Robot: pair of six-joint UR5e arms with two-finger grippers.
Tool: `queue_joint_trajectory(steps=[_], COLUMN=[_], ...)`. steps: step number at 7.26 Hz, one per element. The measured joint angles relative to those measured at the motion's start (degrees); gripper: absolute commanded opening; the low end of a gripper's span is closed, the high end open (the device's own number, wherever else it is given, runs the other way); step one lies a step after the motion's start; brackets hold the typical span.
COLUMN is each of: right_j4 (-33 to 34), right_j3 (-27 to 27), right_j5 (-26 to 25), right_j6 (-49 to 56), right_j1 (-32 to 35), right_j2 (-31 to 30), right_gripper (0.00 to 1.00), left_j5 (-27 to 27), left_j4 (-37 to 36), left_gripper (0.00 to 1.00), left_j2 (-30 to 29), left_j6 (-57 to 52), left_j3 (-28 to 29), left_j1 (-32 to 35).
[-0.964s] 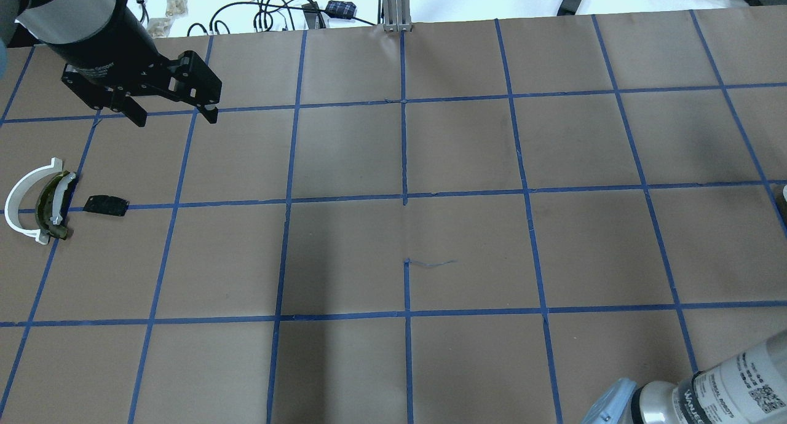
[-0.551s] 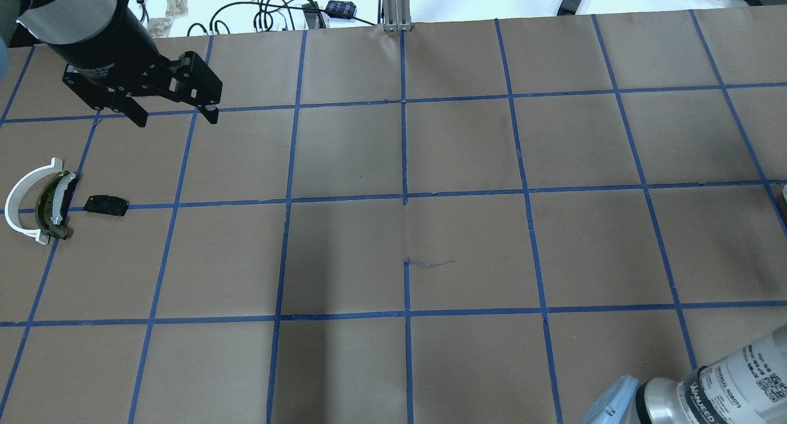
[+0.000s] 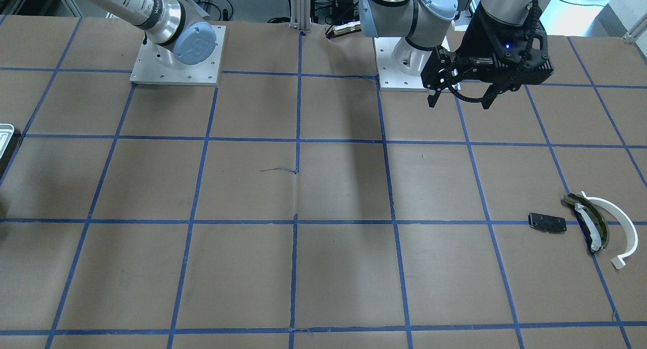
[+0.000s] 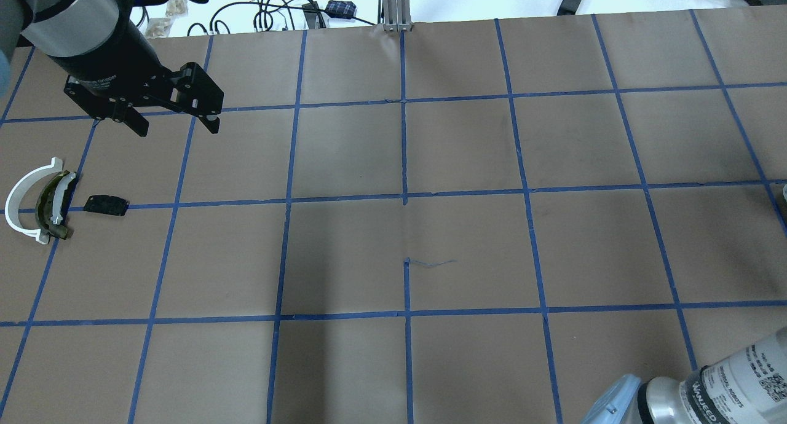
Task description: Place bearing gear from tray to pile
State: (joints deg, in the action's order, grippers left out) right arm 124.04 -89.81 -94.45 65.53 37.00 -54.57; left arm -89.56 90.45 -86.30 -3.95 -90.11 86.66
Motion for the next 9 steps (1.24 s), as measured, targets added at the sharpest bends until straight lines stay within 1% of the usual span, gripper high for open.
queue_joint_trajectory(steps=[1, 2, 3, 4, 5, 6, 7, 9], right_j4=[-0.51, -0.83, -0.99, -1.02, -1.02, -0.98, -1.01, -1.26], right_j3=[-0.12, -0.15, -0.18, -0.19, -0.19, -0.18, -0.16, 0.04], right_j5=[-0.15, -0.24, -0.27, -0.44, -0.87, -1.31, -1.51, -2.11], right_j6=[0.01, 0.04, 0.18, 0.34, 0.48, 0.53, 0.55, 0.53], right_j1=[-0.21, -0.30, -0.32, -0.33, -0.30, -0.28, -0.26, -0.26], right_j2=[-0.02, -0.02, -0.02, 0.05, 0.13, 0.17, 0.18, 0.10], right_gripper=[0.84, 0.67, 0.45, 0.25, 0.11, 0.04, 0.01, 0.00], left_j5=[0.00, 0.00, 0.00, 0.00, 0.02, 0.06, 0.08, 0.09], left_j4=[-0.03, -0.04, -0.05, -0.27, -0.63, -0.79, -0.85, -0.88], left_gripper=[1.00, 1.00, 1.00, 1.00, 1.00, 1.00, 1.00, 1.00], left_j2=[0.04, 0.06, 0.07, 0.08, 0.08, 0.08, 0.06, 0.01], left_j6=[0.00, 0.00, -0.02, -0.04, -0.02, 0.01, 0.05, 0.08], left_j3=[-0.03, -0.06, -0.02, 0.00, -0.05, -0.10, -0.13, -0.15], left_j1=[0.00, 0.00, 0.00, 0.00, 0.00, 0.00, 0.00, 0.00])
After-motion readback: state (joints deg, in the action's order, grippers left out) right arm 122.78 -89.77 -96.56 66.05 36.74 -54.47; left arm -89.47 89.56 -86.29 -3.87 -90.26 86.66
